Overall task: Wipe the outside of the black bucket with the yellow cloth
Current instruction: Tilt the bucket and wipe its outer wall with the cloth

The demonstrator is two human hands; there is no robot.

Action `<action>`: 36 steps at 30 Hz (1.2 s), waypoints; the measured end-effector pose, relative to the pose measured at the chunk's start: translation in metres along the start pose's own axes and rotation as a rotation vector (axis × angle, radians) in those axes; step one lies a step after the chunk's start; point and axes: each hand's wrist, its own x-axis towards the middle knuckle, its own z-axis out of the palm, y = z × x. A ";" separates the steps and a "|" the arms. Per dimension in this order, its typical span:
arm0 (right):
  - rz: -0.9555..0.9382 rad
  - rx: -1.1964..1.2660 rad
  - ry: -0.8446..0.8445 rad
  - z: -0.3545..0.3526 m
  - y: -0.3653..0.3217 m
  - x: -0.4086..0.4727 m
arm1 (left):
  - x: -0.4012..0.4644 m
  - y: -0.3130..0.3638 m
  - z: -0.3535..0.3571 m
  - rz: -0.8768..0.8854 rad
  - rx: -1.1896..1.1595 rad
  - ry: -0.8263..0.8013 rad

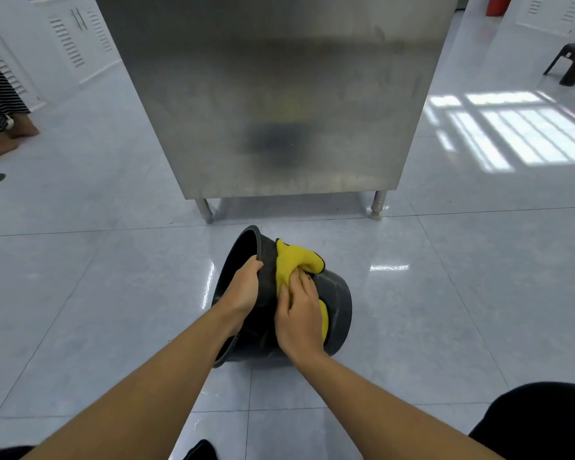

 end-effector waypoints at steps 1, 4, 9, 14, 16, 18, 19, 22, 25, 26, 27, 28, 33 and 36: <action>0.034 -0.022 0.013 -0.002 0.007 0.001 | -0.002 0.001 0.000 0.004 0.008 -0.004; 0.153 -0.096 0.039 -0.011 0.033 0.004 | -0.001 -0.001 -0.002 0.010 0.043 -0.009; 0.323 -0.134 0.068 -0.025 0.063 0.011 | 0.000 -0.001 -0.001 -0.008 0.043 0.040; 0.513 -0.162 0.069 -0.035 0.078 0.012 | -0.010 0.007 0.011 -0.015 0.160 0.046; 0.547 -0.160 0.070 -0.034 0.079 0.013 | -0.011 0.004 0.014 0.002 0.279 0.040; 0.543 -0.148 0.078 -0.032 0.076 0.011 | -0.007 -0.001 0.013 -0.001 0.321 0.067; 0.530 -0.140 0.084 -0.031 0.072 0.009 | -0.006 -0.003 0.012 -0.001 0.327 0.072; 0.428 -0.125 0.083 -0.024 0.054 0.001 | -0.001 -0.006 0.008 0.008 0.305 0.083; 0.264 -0.102 0.044 -0.016 0.032 -0.005 | 0.007 -0.009 0.002 0.008 0.262 0.129; 0.207 -0.103 0.027 -0.014 0.024 -0.006 | 0.008 -0.009 -0.001 0.004 0.262 0.141; 0.151 -0.093 0.015 -0.012 0.016 -0.007 | 0.008 -0.009 -0.003 -0.002 0.257 0.152; 0.099 -0.067 0.003 -0.010 0.009 -0.007 | 0.006 -0.007 -0.003 0.001 0.246 0.162; -0.110 0.036 -0.088 0.001 -0.024 -0.012 | -0.003 -0.004 -0.003 -0.022 0.080 0.190; -0.146 0.028 -0.122 0.003 -0.024 -0.013 | 0.008 -0.016 -0.008 -0.023 0.072 0.168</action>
